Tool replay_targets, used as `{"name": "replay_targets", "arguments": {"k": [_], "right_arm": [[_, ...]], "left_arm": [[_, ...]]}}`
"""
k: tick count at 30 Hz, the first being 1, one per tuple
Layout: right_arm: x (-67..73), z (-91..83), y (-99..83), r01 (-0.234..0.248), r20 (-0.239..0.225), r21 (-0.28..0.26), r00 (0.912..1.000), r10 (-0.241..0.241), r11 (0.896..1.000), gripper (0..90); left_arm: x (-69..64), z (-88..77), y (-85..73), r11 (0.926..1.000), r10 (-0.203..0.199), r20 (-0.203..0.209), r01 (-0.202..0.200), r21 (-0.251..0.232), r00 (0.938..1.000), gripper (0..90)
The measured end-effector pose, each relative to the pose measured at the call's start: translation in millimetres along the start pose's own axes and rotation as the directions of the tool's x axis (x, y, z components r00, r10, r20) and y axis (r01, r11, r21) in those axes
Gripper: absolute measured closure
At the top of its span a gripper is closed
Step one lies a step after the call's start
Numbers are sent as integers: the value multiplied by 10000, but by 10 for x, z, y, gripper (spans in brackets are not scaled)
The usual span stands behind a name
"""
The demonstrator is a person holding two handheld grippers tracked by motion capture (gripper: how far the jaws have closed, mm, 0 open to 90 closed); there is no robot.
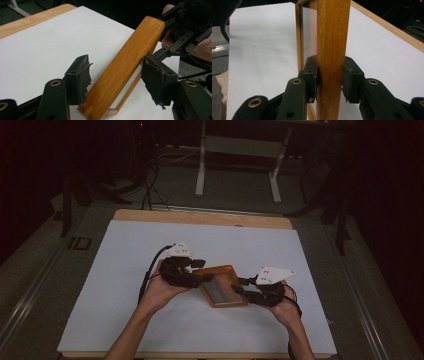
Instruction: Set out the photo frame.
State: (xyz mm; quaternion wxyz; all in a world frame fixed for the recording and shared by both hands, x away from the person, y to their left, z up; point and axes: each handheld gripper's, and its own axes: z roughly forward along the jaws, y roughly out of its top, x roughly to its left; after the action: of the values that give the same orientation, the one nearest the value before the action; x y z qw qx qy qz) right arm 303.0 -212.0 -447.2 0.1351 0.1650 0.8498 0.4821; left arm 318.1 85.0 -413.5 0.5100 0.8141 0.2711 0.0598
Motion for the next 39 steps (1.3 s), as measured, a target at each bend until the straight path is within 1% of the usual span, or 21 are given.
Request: {"name": "replay_targets", "arguments": {"k": [3, 6, 8, 11, 15, 18, 19, 21, 23, 24, 28, 30, 31, 33, 34, 36, 39], "right_arm": [[20, -28, -38, -17, 60, -43, 10000, 17, 10000, 678], [40, -53, -79, -36, 152, -120, 9999, 38, 9999, 678], [46, -71, -114, -69, 216, -199, 9997, 74, 9998, 679], [48, -96, -174, -228, 314, -330, 9992, 239, 9992, 678], [56, -131, -266, -472, 423, -541, 9979, 496, 9974, 678], [51, -162, -311, -515, 519, -409, 9972, 536, 9978, 675], [51, -171, -330, -533, 534, -416, 9970, 555, 9977, 675], [51, -186, -370, -622, 503, -501, 9966, 647, 9968, 675], [48, -196, -394, -689, 535, -471, 9960, 714, 9965, 674], [46, -198, -400, -699, 562, -468, 9958, 725, 9965, 674], [47, -193, -398, -716, 586, -504, 9955, 745, 9962, 674], [48, -191, -395, -702, 589, -519, 9956, 732, 9962, 674], [49, -189, -394, -701, 594, -520, 9955, 732, 9962, 674], [48, -190, -398, -725, 597, -550, 9953, 758, 9958, 674], [47, -191, -405, -725, 604, -571, 9953, 759, 9957, 674], [46, -199, -419, -758, 596, -570, 9951, 791, 9955, 673], [45, -211, -438, -802, 577, -539, 9949, 833, 9953, 673]], "left_arm": [[-13, -31, -33, 9998, 175, -22, -175, -104, 9998, 382], [-31, -50, -70, 9991, 376, -236, -380, -174, 9990, 341], [-28, -57, -103, 9988, 444, -263, -449, -197, 9987, 326], [-18, -38, -164, 9986, 462, -282, -469, -250, 9985, 318], [-19, 26, -228, 9990, 392, -347, -400, -224, 9986, 312], [-31, 87, -254, 9989, 346, -273, -354, -297, 9990, 313], [-33, 109, -258, 9989, 383, -269, -390, -266, 9989, 312], [-35, 156, -264, 9990, 325, -233, -332, -288, 9992, 313], [-39, 208, -269, 9992, 261, -81, -263, -307, 9996, 312], [-46, 238, -273, 9991, 296, -51, -297, -301, 9995, 313], [-77, 383, -301, 9989, 466, 245, -466, -6, 9986, 326], [-84, 413, -309, 9987, 513, 266, -515, 63, 9983, 349], [-102, 498, -337, 9976, 613, 471, -627, 283, 9970, 349], [-119, 568, -368, 9969, 629, 606, -656, 435, 9962, 375], [-129, 593, -383, 9960, 705, 577, -734, 512, 9958, 385], [-140, 624, -406, 9956, 756, 525, -783, 518, 9958, 396], [-136, 625, -414, 9961, 739, 570, -764, 443, 9956, 431]]}}
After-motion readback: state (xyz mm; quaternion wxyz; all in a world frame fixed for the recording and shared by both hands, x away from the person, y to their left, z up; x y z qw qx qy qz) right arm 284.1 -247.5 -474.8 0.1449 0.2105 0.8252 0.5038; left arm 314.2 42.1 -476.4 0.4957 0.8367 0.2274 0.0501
